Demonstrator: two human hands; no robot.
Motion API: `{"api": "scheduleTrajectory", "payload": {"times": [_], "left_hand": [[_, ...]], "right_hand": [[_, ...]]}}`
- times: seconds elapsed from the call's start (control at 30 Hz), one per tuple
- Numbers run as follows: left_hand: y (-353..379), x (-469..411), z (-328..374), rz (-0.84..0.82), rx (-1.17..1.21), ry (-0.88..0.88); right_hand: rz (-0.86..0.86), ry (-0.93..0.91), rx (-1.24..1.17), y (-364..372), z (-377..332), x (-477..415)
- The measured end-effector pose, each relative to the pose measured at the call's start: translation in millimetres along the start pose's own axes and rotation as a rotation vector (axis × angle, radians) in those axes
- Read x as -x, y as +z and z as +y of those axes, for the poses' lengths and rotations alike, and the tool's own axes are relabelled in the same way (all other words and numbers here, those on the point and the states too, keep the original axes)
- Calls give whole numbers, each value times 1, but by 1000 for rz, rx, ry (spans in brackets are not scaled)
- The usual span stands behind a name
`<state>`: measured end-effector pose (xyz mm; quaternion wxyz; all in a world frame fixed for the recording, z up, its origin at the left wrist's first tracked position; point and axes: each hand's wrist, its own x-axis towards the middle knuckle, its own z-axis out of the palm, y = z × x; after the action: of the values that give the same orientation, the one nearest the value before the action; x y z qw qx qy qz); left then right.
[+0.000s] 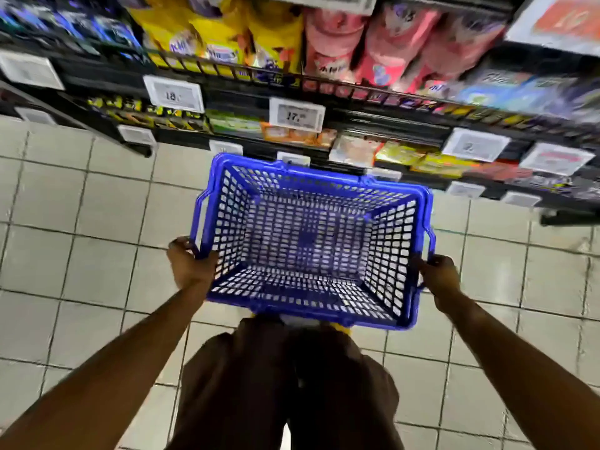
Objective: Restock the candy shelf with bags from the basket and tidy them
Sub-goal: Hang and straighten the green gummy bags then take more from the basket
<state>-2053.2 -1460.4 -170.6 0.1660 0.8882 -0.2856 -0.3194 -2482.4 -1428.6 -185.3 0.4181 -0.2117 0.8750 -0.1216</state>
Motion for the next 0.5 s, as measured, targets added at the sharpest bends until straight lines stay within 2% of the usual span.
{"api": "scheduleTrajectory", "payload": {"times": [0.1,0.27,0.37,0.5], "left_hand": [[15,-18,-12,6,9,-37],[6,-26,-10,-51,104,-216],[-38,4,-1,-18,87,-237],[-118,67,4,49,131,-286]], "right_hand": [[33,61,-80,17,1,-16],[57,174,-303,11,-5,-1],[57,180,-346,-17,-18,43],[38,217,-257,-66,-42,117]]}}
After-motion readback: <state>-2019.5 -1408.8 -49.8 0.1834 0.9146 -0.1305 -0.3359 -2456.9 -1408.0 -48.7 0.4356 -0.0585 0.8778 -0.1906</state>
